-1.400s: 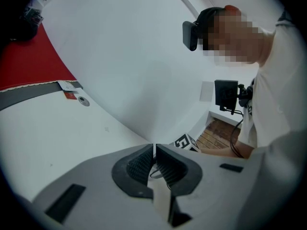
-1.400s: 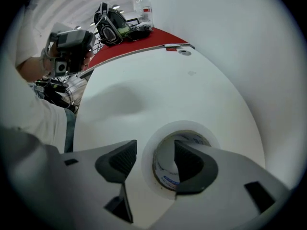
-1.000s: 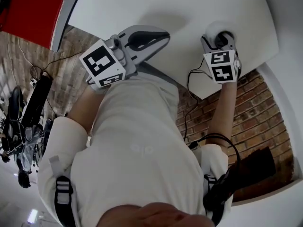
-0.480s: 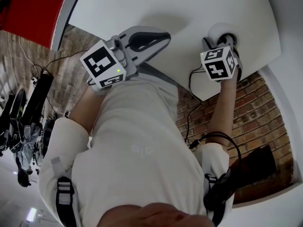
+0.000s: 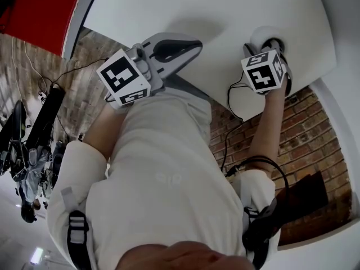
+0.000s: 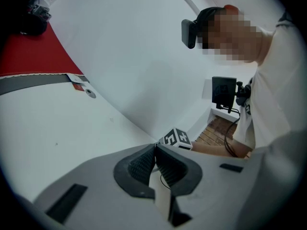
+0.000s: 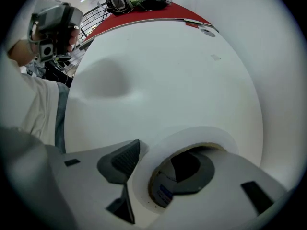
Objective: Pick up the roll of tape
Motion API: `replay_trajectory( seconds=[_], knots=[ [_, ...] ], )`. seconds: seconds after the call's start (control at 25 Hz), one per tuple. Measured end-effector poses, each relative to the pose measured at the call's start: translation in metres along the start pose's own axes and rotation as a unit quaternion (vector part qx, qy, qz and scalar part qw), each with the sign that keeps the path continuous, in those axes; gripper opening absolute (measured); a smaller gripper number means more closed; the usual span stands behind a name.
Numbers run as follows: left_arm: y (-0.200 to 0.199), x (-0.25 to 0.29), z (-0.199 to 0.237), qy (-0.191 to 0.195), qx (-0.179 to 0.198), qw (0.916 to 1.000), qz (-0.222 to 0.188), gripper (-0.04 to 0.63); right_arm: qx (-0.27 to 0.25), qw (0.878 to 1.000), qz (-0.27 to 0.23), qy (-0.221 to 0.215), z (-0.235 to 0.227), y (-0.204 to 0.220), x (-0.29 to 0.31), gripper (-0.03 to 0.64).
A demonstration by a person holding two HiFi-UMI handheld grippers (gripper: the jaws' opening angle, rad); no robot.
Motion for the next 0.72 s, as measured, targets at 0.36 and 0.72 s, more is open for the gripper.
replay_trajectory(
  seconds=[0.36, 0.72],
  knots=[
    [0.0021, -0.0037, -0.0003, -0.005, 0.004, 1.0, 0.0, 0.008, -0.024, 1.0, 0.008, -0.003, 0.0071, -0.0015, 0.0004, 0.175],
    [0.0038, -0.0083, 0.001, -0.015, 0.004, 0.9999, -0.001, 0.008, -0.023, 1.0, -0.002, -0.001, 0.0092, 0.0, -0.0023, 0.167]
  ],
)
Point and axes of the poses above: the fingertips, and each gripper's own axes: x forward along the fingers, z to its left, y out of its underside, the point moved 5 cm from there along -x, backward along the fingers, and after that the axes turned 1 degree about -y, right-handed, at the moved point
